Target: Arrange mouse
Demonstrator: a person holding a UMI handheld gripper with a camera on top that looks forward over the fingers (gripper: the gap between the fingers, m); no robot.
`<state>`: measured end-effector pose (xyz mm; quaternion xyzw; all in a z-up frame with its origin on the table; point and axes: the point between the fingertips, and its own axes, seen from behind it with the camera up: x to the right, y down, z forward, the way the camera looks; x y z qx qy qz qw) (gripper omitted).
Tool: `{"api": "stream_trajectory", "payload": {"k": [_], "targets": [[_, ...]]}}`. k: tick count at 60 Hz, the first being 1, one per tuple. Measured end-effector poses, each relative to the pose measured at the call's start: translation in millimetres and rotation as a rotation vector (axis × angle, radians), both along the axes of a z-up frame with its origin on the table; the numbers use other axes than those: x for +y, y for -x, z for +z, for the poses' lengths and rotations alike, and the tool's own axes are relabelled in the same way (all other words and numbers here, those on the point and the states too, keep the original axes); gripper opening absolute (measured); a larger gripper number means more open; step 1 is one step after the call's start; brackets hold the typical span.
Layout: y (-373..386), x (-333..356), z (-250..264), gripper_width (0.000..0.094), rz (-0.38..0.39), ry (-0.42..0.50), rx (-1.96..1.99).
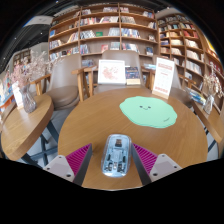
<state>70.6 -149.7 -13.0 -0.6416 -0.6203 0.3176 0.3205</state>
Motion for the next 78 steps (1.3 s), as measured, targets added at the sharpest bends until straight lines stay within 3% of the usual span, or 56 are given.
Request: {"api": "stream_trajectory", "payload": {"k": [6, 11, 20, 25, 34, 43, 56, 70, 78], "targets": [[1.8, 1.8, 0.0, 0.0687, 0.002, -0.013, 0.004], [5.0, 4.1, -0.6, 0.0486, 0.000, -0.016, 0.004], [5.2, 1.7, 1.4, 0.0442, 0.015, -0.005, -0.030], [7.6, 3.7, 22.3, 0.0439, 0.021, 0.033, -0.016], [50.6, 32.6, 90.1, 0.0434, 0.042, -0.006, 0.097], [120.5, 98.6, 116.5, 0.0436, -0.029, -0.067, 0.147], [187.3, 151.3, 68.0, 0.0434, -0.056, -0.058, 0.081], [194.1, 169.9, 8.1, 0.0445, -0.077, -0.012, 0.000], [195.6, 174.7, 2.8, 0.0509, -0.080, -0.011, 0.005]]}}
